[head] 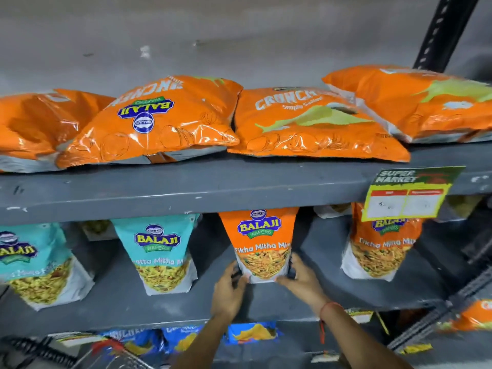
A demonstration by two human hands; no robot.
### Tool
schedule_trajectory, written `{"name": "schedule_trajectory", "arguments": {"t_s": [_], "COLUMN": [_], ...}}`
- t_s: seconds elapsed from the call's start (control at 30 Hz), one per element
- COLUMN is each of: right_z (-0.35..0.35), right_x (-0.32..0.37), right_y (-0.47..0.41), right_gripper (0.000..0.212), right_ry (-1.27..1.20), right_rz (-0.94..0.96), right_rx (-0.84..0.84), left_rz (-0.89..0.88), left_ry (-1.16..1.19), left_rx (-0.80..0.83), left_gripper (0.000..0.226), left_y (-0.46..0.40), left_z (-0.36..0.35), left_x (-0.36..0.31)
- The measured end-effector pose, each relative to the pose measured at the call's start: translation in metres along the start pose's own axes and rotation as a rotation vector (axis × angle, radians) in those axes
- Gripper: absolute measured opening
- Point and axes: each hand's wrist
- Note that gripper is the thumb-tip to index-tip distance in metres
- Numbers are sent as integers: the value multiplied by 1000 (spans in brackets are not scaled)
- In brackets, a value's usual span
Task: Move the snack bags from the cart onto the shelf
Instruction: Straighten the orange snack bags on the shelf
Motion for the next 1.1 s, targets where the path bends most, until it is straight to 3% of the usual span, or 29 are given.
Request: {"name": "schedule_trajectory", "arguments": {"t_s": [0.2, 0.3, 0.4, 0.53, 0.63, 0.77, 0.87, 1.03, 1.1], "right_z": [3, 7, 16, 45, 84, 142, 175, 201, 203], "right_x": [2, 8, 9, 9, 0, -26, -42, -74, -82], "right_y": [1, 16, 41, 81, 108, 123, 114, 76, 60], "right_gripper": [49, 68, 91, 76, 57, 61, 71, 85, 81], "right_ry": [-11, -34, 10, 3, -34, -29, -33, -143, -124], "right_rz": [36, 41, 20, 19, 31, -58, -171, -183, -175], "right_rx": [23, -3, -76, -268, -477, -608, -585, -331, -270], "left_rz": [-8, -14, -62, -180, -250, -235, -132, -68, -54], "left_ry": [18, 42, 19, -32, -8, -28, -6, 8, -3], "left_rx": [-28, -137, -216, -89, 66, 183, 221, 178, 145], "left_gripper": [41, 35, 12, 4, 16, 30, 46, 65, 65], "left_y": [9, 21, 36, 50, 60, 73, 72, 50, 42], "left_z": [-1, -3, -10, -46, -90, -143, -173, -207, -217], "left_x": [-6, -9, -14, -38, -59, -82, -94, -104, -105]}}
Point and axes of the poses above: each hand's wrist, its own y-axis away from the middle knuckle, its own z-axis out of the back of the hand, x = y × z, and after that the axes turned 3 degrees about z, right-handed
